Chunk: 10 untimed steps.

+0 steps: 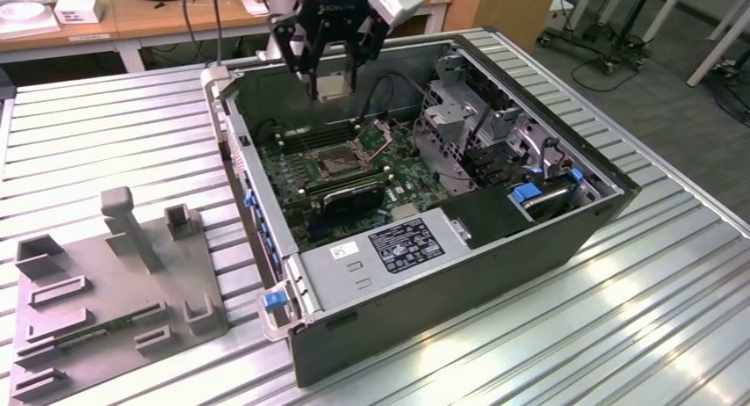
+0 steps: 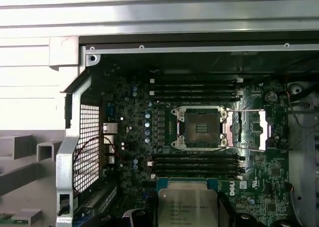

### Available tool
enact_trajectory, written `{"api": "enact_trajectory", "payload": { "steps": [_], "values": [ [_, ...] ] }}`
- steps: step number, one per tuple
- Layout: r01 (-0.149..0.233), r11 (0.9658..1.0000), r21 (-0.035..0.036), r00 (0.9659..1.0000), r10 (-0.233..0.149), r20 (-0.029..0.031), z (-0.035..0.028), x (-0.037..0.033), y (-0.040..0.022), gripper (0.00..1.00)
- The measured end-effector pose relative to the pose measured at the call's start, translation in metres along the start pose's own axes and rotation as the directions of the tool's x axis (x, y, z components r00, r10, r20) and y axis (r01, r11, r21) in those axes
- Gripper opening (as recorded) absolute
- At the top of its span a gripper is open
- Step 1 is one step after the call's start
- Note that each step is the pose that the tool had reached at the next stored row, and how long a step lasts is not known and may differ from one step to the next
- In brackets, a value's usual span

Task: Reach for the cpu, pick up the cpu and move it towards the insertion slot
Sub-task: 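Pick up the cpu and move it towards the insertion slot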

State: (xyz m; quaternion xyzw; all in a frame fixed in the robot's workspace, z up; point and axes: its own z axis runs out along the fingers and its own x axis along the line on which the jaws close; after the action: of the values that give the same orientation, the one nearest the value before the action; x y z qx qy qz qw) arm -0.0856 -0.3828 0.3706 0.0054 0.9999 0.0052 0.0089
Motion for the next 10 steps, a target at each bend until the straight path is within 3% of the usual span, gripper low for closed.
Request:
{"api": "enact_trajectory", "payload": {
  "steps": [10],
  "values": [
    [0.000, 1.0000, 0.0001, 1.0000, 0.000, 0.0000, 0.0007, -0.0085, 0.0088, 0.55]
  ]
}}
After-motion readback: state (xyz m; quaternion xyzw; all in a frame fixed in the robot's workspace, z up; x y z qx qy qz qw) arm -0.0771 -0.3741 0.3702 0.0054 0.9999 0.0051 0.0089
